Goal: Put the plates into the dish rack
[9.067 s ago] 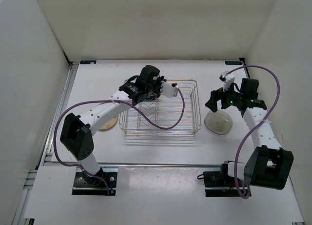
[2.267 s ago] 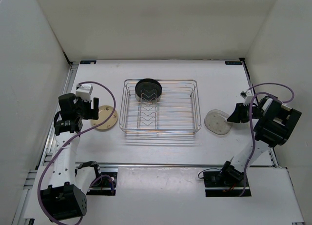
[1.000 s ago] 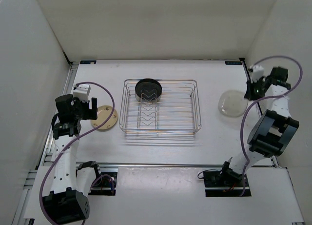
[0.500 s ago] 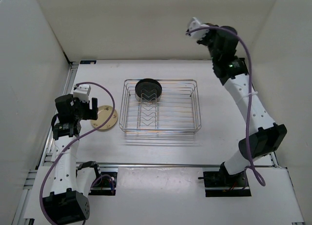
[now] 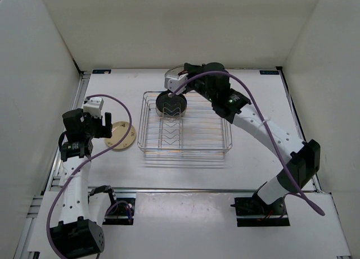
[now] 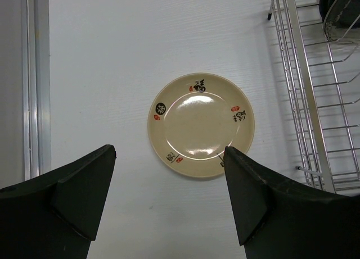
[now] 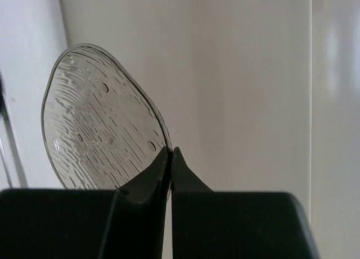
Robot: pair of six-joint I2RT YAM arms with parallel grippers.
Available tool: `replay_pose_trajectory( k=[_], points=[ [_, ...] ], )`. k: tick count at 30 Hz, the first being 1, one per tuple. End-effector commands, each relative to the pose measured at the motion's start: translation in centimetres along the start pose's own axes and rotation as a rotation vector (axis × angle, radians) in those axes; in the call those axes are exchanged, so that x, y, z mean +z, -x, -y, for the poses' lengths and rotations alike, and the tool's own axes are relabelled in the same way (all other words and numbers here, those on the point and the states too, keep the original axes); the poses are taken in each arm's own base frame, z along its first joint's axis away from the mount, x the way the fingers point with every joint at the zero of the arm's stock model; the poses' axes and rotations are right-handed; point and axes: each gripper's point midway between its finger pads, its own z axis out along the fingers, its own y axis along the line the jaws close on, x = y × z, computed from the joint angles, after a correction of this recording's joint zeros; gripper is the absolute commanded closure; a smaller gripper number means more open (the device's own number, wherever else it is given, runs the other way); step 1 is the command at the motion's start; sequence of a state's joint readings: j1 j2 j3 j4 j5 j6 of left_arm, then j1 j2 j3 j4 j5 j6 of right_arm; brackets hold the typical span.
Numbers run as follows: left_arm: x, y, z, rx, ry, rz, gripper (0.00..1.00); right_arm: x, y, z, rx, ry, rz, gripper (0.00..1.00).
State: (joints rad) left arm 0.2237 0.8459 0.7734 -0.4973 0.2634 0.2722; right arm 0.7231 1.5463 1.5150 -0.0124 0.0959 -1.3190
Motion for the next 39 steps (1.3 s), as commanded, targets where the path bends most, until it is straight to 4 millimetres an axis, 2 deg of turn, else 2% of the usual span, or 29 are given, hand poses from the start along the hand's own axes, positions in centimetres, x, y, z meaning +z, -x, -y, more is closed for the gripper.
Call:
replay_pose_trajectory(
  k=[1,2,3,4,5,6,7,9,14,17,19,22,24,25,26,27,30,32,33,35,36,38,39],
  points=[
    [-0.6,0.3,0.2,0.004,-0.005,0.026,0.12,-1.7,4.5,2.4,0.016,-0.057,0.15,1.0],
    [-0.6,0.3,0.2,0.004,-0.005,0.026,0.12,-1.8,5.4,2.2,0.06,-0.039,0.174,1.0],
    [-0.6,0.3,0.2,0.004,-0.005,0.026,0.12,-1.6,6.3,0.6,0.125,0.031,0.2,1.0],
    [-0.6,0.3,0.2,0.004,-0.005,0.026,0.12,-1.8,6.2,0.3,0.153,0.05,0.194,1.0],
    [-0.6,0.3,0.2,0.004,-0.005,0.026,0.12,-1.6,6.8,-0.8,0.171,0.084,0.198,1.0],
    [-0.7,0.5,0.2,0.007,-0.003,0.034,0.12,-1.7,7.7,-0.9,0.215,0.096,0.218,1.0],
    [-0.7,0.5,0.2,0.007,-0.003,0.034,0.1,-1.8,7.6,-1.5,0.239,0.117,0.209,1.0],
    [-0.7,0.5,0.2,0.007,-0.003,0.034,0.09,-2.1,8.7,-2.8,0.264,0.167,0.236,1.0],
    [-0.8,0.3,0.3,0.007,-0.003,0.034,0.06,-1.8,8.7,-5.2,0.335,0.237,0.226,1.0],
    [-1.0,0.4,0.0,0.004,0.009,0.042,0.05,-1.1,7.7,-6.1,0.375,0.256,0.203,1.0],
    [-1.1,0.4,-0.1,0.0,0.009,0.043,0.05,-0.1,6.9,-7.5,0.39,0.286,0.182,1.0],
    [-1.1,0.2,0.0,0.0,0.008,0.043,0.05,0.8,5.2,-8.0,0.398,0.288,0.153,1.0],
    [-1.2,0.1,-0.3,-0.004,0.017,0.042,0.05,1.5,5.2,-8.3,0.399,0.289,0.152,1.0],
    [-1.2,0.2,-0.1,-0.004,0.008,0.045,0.05,1.6,4.8,-7.1,0.4,0.259,0.153,1.0],
    [-1.2,0.2,-0.1,-0.004,0.008,0.045,0.05,2.3,4.7,-7.9,0.401,0.276,0.145,1.0],
    [-1.2,0.2,-0.1,-0.004,0.008,0.045,0.05,2.6,4.2,-7.8,0.412,0.272,0.135,1.0],
    [-1.2,0.2,-0.1,-0.004,0.008,0.045,0.05,3.4,4.3,-7.5,0.422,0.266,0.137,1.0],
    [-1.3,0.3,-0.1,-0.001,0.01,0.053,0.05,4.1,4.3,-8.4,0.433,0.286,0.137,1.0],
    [-1.4,0.3,-0.4,-0.005,0.018,0.052,0.05,4.1,4.5,-7.8,0.433,0.275,0.143,1.0],
    [-1.4,0.3,-0.2,-0.005,0.009,0.055,0.05,5.0,4.3,-8.9,0.434,0.295,0.133,1.0],
    [-1.4,0.3,-0.2,-0.005,0.009,0.055,0.05,5.0,4.4,-8.4,0.433,0.285,0.138,1.0],
    [-1.4,0.3,-0.2,-0.005,0.009,0.055,0.05,5.8,4.2,-9.2,0.434,0.295,0.133,1.0],
    [-1.3,-0.1,-0.1,-0.008,0.007,0.046,0.05,5.8,4.3,-8.8,0.442,0.287,0.136,1.0]
  ],
)
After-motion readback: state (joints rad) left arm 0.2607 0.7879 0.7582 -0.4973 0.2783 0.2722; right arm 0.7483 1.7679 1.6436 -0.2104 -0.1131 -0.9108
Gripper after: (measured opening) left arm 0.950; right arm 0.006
